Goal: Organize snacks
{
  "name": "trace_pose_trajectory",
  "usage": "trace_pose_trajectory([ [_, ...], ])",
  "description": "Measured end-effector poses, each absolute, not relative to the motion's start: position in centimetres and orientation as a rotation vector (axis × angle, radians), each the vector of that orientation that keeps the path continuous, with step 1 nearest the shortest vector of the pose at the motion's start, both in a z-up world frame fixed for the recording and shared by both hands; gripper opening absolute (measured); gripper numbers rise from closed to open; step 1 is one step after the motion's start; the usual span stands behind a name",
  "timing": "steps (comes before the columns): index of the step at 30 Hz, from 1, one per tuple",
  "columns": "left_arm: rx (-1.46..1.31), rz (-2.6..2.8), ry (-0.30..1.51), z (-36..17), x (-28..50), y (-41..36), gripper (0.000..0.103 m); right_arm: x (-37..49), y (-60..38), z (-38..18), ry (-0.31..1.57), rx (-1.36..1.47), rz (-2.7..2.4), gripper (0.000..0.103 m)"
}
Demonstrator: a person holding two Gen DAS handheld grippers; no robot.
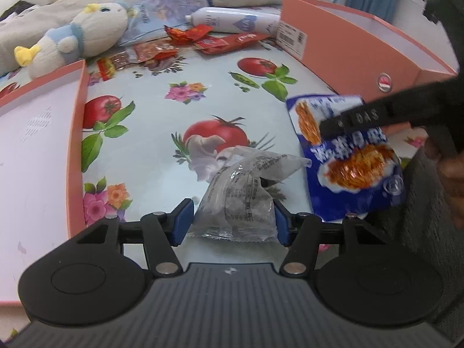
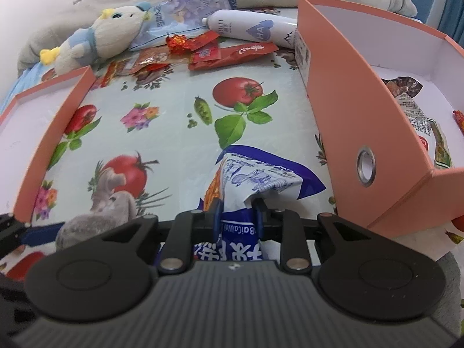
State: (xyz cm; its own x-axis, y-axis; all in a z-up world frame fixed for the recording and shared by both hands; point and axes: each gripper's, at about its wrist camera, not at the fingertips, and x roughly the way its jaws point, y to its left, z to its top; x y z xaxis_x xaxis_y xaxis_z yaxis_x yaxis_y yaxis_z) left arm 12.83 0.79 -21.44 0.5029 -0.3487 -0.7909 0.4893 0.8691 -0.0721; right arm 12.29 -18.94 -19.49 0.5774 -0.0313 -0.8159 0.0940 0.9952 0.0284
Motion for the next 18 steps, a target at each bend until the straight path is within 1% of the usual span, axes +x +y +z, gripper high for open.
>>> trace_pose_trajectory([
  [4,0.129,-0.469,0.905,-21.5,12.7,0.8,0.060,11.8,-18.6,-19.5,0.964,0.043,-0.051,0.026],
  [7,0.097,-0.442,0.893,-21.5,12.4,0.9,0.056,11.6,-18.7,-19.3,0.971,0.047,-0.037,0.026],
  [12,0.059,-0.402,0.871,-21.1,11.8,1.0,0.044,11.1,-18.9,-18.7,0.968,0.056,-0.008,0.026],
  [18,0.007,-0.340,0.861,-20.7,11.0,0.9,0.033,10.6,-19.2,-18.3,0.970,0.059,0.031,0.026],
])
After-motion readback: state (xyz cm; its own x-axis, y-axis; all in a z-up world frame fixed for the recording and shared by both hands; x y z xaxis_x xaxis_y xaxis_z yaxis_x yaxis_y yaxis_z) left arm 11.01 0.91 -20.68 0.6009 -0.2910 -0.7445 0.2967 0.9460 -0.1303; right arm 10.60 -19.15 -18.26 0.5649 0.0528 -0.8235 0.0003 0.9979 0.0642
